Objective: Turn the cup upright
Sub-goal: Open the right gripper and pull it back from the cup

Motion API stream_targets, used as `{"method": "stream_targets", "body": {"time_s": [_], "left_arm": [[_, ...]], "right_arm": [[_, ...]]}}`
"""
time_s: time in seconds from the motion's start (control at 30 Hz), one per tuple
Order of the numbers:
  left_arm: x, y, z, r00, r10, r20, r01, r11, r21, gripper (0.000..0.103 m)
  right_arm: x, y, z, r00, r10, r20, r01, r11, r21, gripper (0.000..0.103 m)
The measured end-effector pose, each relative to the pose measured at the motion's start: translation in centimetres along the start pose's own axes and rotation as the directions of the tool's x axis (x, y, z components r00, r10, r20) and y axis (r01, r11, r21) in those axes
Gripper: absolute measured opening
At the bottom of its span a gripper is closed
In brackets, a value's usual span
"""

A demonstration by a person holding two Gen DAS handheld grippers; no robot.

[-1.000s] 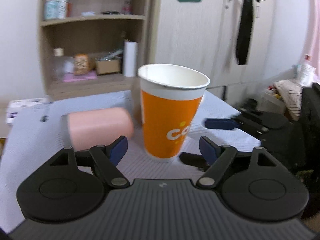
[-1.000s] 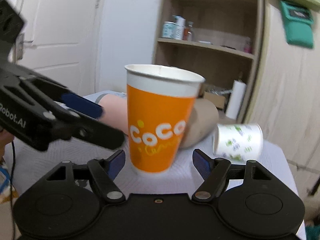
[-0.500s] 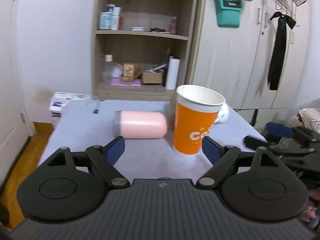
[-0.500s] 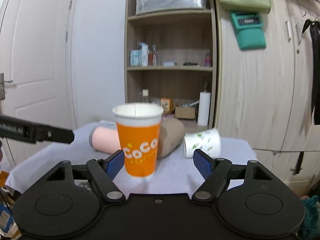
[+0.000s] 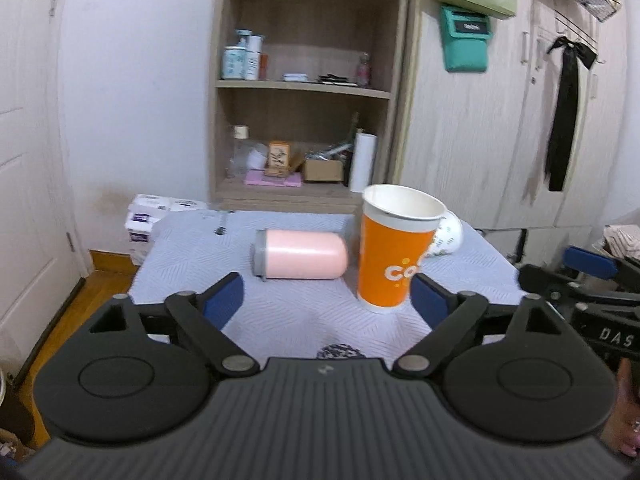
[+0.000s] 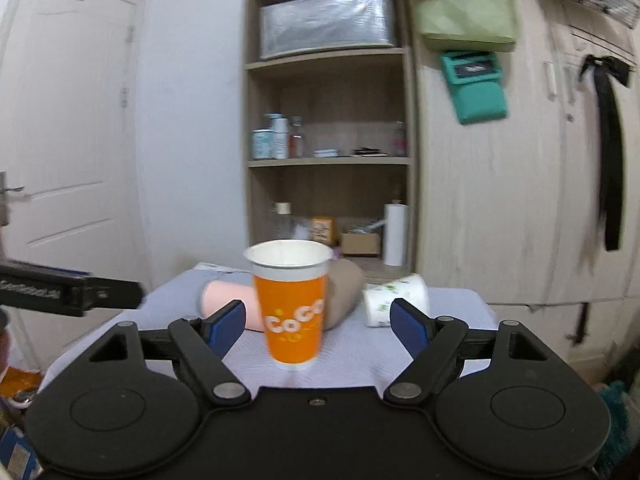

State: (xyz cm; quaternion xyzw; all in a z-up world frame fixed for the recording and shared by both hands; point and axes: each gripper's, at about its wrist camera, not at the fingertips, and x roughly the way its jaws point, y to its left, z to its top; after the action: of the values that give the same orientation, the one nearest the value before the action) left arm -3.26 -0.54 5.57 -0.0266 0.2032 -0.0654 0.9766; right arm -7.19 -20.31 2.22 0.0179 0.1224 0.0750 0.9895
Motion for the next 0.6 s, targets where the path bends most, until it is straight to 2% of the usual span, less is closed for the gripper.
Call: {"method": "stream_targets", "body": {"time_s": [0.07,0.27,0.4,0.6], "left_arm": [[-0.1,0.1,-0.1,1.0,0.022,0.007,-0.022,1.0,0.001,0.096],[-0.2,0.5,-0.4,1.0,0.021,-0.005,-0.021,1.0,-0.008,0.099],[-0.2,0.4,-0.7,0.999,0.048,-0.012,-0.048,0.999,-0.002,0.103],[-0.1,0.4,-0.8,0.996,0.077,-0.041,-0.077,0.997,0.001,0.103]], "right_arm": [[-0.2,-0.2,-0.1,1.0,-0.031,-0.004,0.031,1.0,-0.001,0.084],[-0.9,-0.5,0.0,0.993,-0.117,0.008,0.117,0.993,0.035,0.103],[-1.1,-0.5,0.1,0.985,-0.173,-0.003,0.173,0.983,0.06,0.103],[-1.7,0.0,0.2,0.987,-0.162,-0.017,0.163,0.985,0.051,0.103]]}}
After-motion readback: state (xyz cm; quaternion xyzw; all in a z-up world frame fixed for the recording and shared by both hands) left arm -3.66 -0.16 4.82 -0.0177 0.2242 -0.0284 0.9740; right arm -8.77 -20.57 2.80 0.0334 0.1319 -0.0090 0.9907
